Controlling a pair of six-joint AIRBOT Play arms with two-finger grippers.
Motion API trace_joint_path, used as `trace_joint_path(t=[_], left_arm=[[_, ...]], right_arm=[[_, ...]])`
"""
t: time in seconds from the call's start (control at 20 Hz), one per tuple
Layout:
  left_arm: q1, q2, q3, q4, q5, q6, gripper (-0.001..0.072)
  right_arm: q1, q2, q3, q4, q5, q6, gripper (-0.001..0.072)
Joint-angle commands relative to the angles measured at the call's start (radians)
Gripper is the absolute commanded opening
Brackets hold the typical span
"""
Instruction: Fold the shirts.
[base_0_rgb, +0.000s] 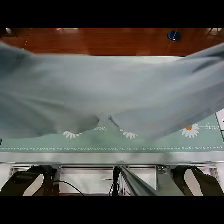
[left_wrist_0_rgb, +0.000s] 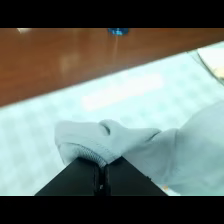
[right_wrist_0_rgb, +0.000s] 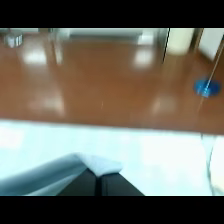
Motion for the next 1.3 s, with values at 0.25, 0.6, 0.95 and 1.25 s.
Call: trace_joint_path(t=[0.25, 0.6, 0.95, 1.25], left_arm=[[-0.008, 0.079, -0.518, -0.077, 0.058, -0.051, 0.0019], [-0.034, 0.01, -1.01, -0.002, 0.518, 0.054, 0.002], [0.039, -0.217, -1.091, 0.165, 0.868, 0.053, 0.0021], [0.04, -0.386, -1.091, 0.141, 1.15, 0.053, 0.0021]], right_arm=[[0.08, -0.223, -0.122, -0.053, 0.265, 0.076, 0.003], [0.444, -0.547, -0.213, -0.382, -0.061, 0.069, 0.003], [0.468, -0.813, -0.213, -0.415, -0.343, 0.081, 0.003], [0.468, -0.927, -0.213, -0.31, -0.565, 0.081, 0.003]])
